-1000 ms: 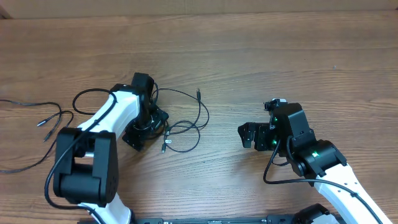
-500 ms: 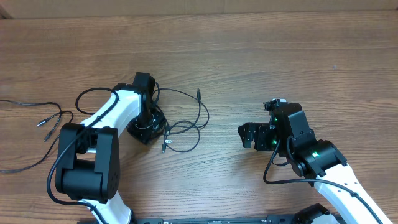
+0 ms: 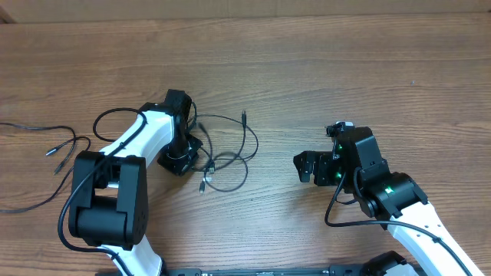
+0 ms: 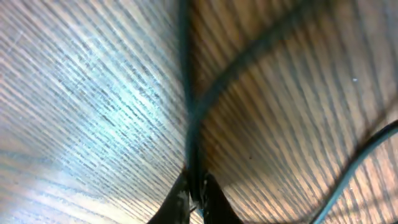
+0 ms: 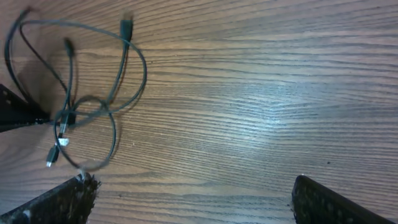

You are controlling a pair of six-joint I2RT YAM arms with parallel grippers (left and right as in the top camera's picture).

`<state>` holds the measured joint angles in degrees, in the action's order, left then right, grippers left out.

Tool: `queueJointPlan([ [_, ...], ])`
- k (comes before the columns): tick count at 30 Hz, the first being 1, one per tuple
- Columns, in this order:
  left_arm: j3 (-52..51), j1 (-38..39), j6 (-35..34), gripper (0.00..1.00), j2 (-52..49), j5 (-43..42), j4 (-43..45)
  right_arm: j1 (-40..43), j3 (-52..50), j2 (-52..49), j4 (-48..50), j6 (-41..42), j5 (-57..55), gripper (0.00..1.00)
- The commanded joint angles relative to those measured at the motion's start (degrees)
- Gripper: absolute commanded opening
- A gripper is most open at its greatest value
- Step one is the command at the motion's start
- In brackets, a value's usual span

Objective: Untangle cables

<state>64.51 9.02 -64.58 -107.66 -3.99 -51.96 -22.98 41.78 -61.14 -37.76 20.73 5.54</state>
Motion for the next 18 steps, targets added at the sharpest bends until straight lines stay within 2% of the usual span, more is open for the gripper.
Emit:
queueJointPlan([
  [1, -0.98, -0.42, 0.42, 0.04, -2.21, 2.08, -0.50, -0.15, 0.20, 0.20, 0.11, -0.13, -0.33, 0.98],
  [8, 0.83, -3.96, 6.14, 0.04, 3.58, 2.51, -2.25, -0.15, 0.20, 0.20, 0.11, -0.13, -0.35, 0.99],
  [14, 6.82, -7.85, 19.12, 0.04, 13.73, 2.67, -5.35, -0.15, 0.20, 0.20, 0.13, -0.13, -0.35, 0.99],
  [18, 15.13, -10.51, 28.04, 0.04, 19.65, 2.73, -9.79, -0.15, 0.20, 0.20, 0.15, -0.13, -0.35, 0.99],
])
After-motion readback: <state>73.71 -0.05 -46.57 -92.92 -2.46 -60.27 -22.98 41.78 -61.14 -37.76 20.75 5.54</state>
